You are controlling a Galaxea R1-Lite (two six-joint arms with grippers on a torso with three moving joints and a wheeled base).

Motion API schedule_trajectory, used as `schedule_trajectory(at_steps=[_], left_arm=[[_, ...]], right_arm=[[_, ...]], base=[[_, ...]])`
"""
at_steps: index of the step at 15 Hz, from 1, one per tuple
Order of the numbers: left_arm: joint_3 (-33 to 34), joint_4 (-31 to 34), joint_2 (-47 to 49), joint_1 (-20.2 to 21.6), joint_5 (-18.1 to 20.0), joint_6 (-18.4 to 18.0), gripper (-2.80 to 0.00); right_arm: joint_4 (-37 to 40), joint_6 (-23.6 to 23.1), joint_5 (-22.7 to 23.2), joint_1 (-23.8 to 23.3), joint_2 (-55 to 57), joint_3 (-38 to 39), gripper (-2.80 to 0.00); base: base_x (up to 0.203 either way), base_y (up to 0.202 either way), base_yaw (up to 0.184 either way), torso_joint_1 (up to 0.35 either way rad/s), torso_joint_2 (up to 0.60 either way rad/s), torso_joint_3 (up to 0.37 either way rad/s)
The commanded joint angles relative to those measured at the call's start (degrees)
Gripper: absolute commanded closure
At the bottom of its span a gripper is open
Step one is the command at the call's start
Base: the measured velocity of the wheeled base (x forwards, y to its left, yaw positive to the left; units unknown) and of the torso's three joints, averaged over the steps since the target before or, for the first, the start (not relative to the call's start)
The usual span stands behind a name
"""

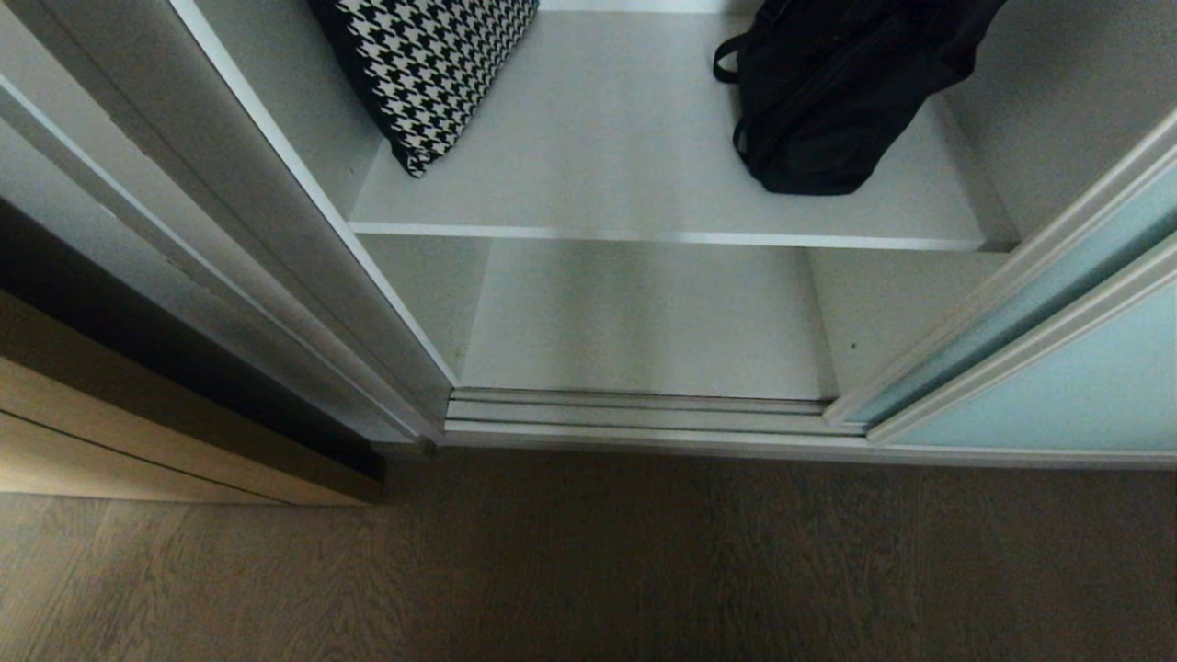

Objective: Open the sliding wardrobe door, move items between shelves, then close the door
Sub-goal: Open the door

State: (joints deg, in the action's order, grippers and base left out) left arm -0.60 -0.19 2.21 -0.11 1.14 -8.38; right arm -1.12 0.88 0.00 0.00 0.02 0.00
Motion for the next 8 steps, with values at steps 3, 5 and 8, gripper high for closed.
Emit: schedule_trajectory(at_steps=[3,5,8], left_arm=[[0.6,0.63,-2.12,0.02,0.7,1.28,0.0],[0.6,0.72,-2.21,0.02,0.2,1.76,0.0],[0.6,0.67,-2.2,0.02,0.2,2.27,0.0]], right_arm=[[-0.02,0.0,0.0,0.0,0.06,0.0,0.0],[-0.02,0.0,0.0,0.0,-0.02,0.0,0.0],[-0.02,0.0,0.0,0.0,0.06,0.0,0.0]], base=[[0.0,0.0,0.0,0.0,0.0,0.0],[0.0,0.0,0.0,0.0,0.0,0.0],[0.0,0.0,0.0,0.0,0.0,0.0]])
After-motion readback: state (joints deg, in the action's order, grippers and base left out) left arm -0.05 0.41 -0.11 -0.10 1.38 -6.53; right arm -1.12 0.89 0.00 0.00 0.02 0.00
